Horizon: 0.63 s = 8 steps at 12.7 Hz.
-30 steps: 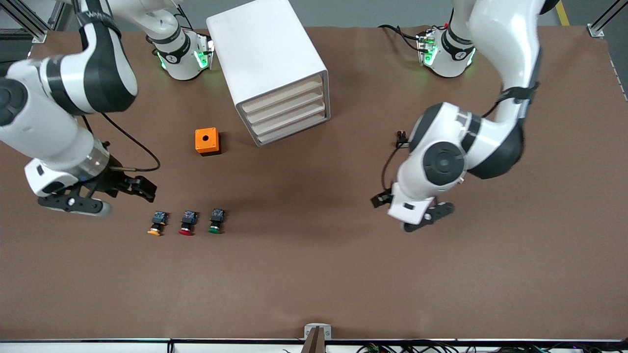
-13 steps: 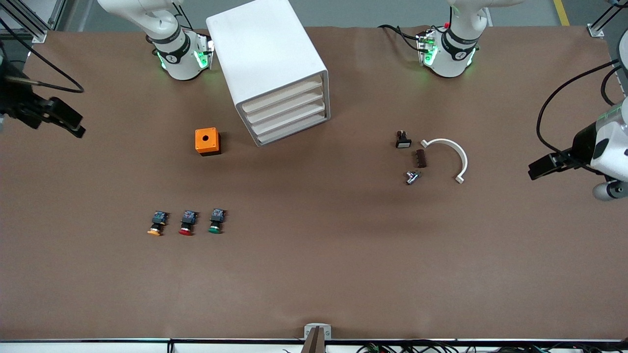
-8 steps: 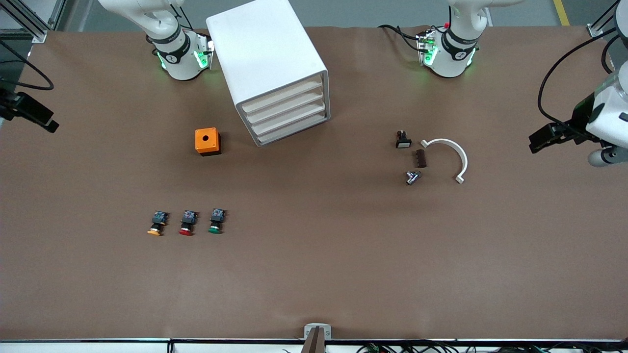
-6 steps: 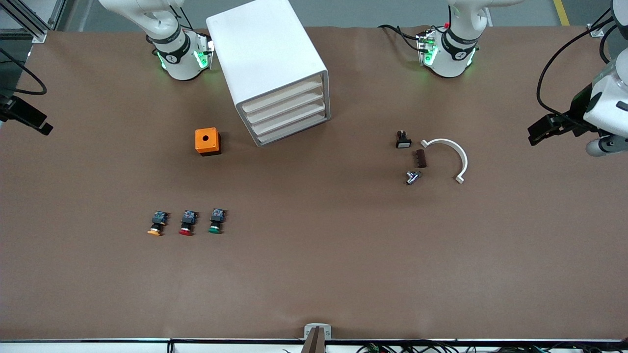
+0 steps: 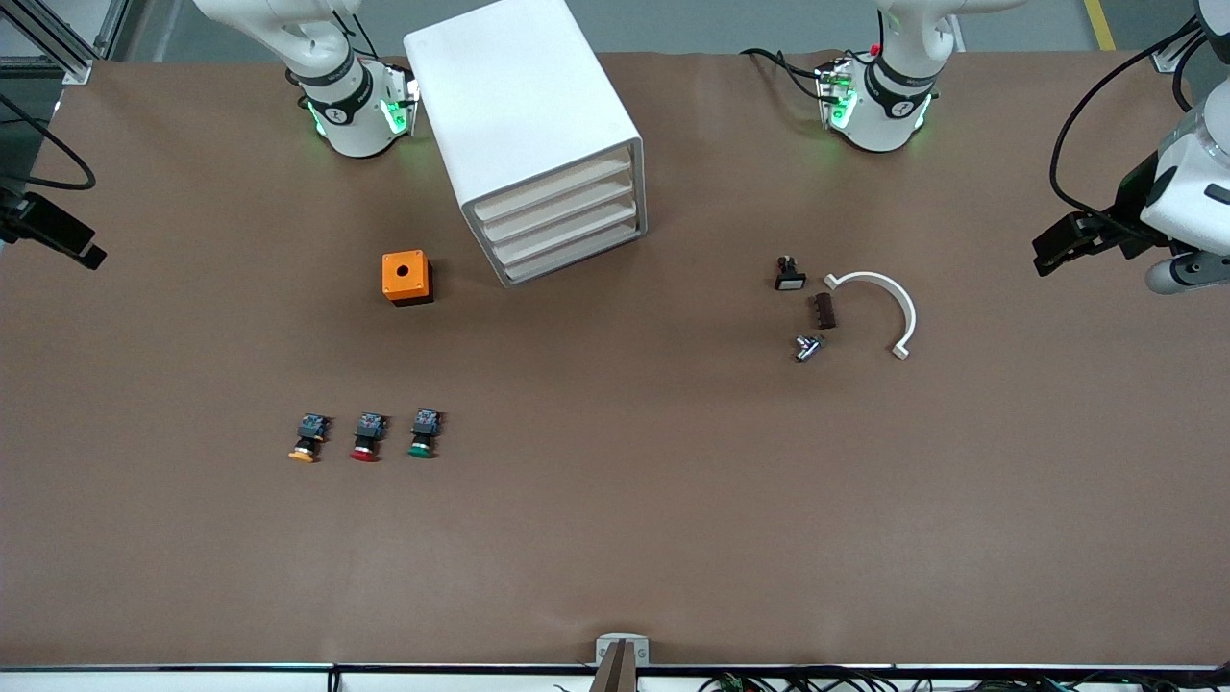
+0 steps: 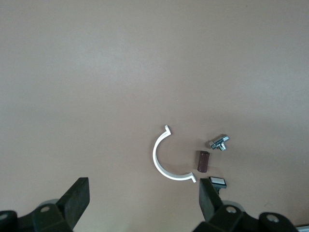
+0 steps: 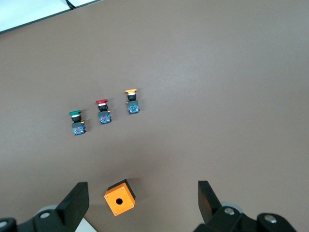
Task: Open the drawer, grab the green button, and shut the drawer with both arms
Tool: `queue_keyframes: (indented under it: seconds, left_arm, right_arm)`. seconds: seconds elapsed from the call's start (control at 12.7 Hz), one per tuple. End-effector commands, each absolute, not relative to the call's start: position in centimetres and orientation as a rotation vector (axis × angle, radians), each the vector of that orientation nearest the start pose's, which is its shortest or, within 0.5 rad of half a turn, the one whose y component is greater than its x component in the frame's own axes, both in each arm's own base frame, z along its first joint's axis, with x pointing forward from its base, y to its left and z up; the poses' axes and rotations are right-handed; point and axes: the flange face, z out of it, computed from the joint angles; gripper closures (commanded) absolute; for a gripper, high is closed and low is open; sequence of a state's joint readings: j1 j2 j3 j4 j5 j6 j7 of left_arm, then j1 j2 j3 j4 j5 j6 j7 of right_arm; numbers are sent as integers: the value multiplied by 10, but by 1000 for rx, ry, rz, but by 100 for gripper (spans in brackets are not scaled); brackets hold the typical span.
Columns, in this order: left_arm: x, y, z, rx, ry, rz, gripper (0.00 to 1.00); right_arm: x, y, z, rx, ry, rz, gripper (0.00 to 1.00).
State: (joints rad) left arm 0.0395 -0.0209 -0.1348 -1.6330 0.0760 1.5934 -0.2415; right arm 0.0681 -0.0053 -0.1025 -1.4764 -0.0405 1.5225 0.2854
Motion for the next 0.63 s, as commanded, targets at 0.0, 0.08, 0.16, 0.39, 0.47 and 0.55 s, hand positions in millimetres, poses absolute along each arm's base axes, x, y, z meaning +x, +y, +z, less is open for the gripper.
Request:
queue_keyframes:
  seconds: [0.0,0.08,0.16,0.39,0.47,0.55]
  left_arm:
    - [539,-48,617,-3067,-142,9,0]
    - [537,-50,619,-3071,-139,28,0]
    - [533,-53,623,-3107,-144,49,0]
    - [523,-61,633,-3132,-130,68,0]
    - [518,-64,637,-3130,-116,72,0]
    - [513,-66,643,-3130,-85,60,0]
  right_arm:
    - [551,-22,676,-3138,493,-135,0]
    - [549,-23,683,-3132,495,-153,0]
    - [548,-23,684,-3129,495,-158,0]
    - [550,-18,683,-3126,481,-152,0]
    - [548,-16,685,-3126,479,-149,0]
    - [547,-16,686,-3123,478,-151,0]
